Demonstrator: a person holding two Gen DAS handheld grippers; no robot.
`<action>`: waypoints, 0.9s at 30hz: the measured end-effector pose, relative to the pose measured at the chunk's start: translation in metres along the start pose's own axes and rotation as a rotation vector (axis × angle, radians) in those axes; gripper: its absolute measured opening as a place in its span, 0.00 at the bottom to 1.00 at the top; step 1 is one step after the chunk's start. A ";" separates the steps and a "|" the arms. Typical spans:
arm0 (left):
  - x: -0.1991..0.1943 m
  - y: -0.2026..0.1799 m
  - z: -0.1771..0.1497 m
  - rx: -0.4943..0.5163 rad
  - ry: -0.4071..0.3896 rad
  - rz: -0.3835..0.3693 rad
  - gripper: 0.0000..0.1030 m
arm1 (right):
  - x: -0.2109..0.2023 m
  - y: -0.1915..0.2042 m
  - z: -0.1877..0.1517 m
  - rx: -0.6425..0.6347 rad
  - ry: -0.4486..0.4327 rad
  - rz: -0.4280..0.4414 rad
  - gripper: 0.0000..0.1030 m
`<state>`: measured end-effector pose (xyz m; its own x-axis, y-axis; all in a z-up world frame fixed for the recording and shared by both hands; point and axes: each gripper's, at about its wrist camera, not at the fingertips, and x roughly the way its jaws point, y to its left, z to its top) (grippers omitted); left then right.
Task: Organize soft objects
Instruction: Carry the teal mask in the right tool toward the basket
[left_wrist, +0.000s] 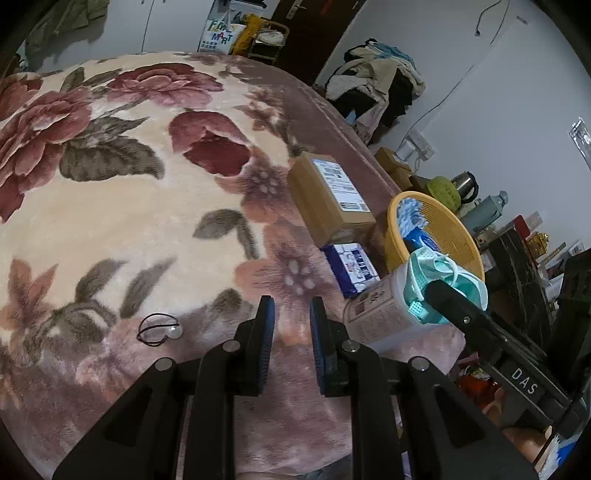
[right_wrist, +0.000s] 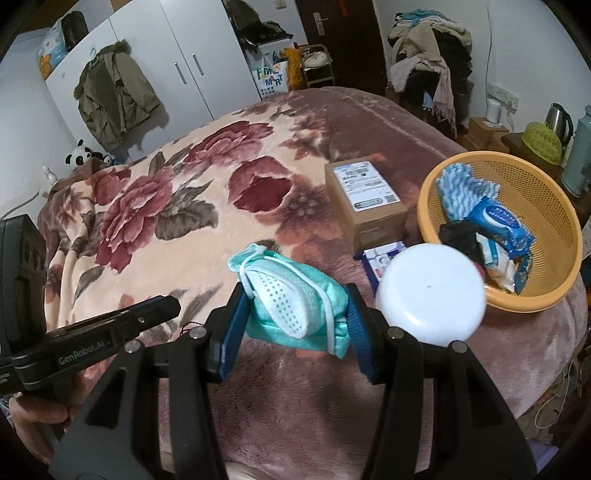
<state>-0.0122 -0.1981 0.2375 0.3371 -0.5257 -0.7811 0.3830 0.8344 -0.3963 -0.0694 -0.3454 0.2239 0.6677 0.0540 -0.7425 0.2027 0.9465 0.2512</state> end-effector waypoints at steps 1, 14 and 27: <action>0.001 -0.004 0.001 0.006 0.001 0.000 0.18 | -0.002 -0.003 0.001 0.004 -0.005 -0.002 0.51; 0.016 -0.052 0.010 0.066 0.017 -0.016 0.18 | -0.022 -0.041 0.015 0.045 -0.049 -0.018 0.51; 0.034 -0.089 0.018 0.105 0.031 -0.029 0.18 | -0.034 -0.077 0.022 0.082 -0.069 -0.039 0.51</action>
<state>-0.0197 -0.2927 0.2550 0.2986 -0.5425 -0.7852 0.4806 0.7963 -0.3673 -0.0916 -0.4273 0.2432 0.7054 -0.0073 -0.7087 0.2860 0.9179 0.2752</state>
